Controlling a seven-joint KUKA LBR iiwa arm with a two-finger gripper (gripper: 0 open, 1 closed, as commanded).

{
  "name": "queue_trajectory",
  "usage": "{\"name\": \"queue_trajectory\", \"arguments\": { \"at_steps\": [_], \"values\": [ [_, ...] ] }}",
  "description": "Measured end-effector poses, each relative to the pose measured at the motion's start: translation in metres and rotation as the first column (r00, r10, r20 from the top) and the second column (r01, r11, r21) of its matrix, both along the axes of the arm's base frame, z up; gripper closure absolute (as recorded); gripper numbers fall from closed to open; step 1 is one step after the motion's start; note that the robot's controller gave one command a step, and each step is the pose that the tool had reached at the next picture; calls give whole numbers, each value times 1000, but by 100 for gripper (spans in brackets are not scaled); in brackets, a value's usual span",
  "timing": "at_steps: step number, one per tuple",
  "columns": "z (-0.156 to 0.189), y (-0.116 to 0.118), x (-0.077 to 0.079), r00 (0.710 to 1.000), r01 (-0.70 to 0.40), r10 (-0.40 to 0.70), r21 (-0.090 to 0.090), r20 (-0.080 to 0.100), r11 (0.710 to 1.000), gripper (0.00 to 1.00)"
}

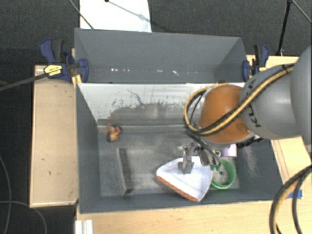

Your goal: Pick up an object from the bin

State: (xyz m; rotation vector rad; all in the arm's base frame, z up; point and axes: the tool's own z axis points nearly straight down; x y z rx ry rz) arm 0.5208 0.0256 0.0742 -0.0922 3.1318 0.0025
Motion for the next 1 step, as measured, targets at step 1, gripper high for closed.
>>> {"name": "queue_trajectory", "arguments": {
  "at_steps": [1],
  "values": [
    [161, -21, 15, 1000, -16, 16, -2, -2, 1000, 100]
  ]
}}
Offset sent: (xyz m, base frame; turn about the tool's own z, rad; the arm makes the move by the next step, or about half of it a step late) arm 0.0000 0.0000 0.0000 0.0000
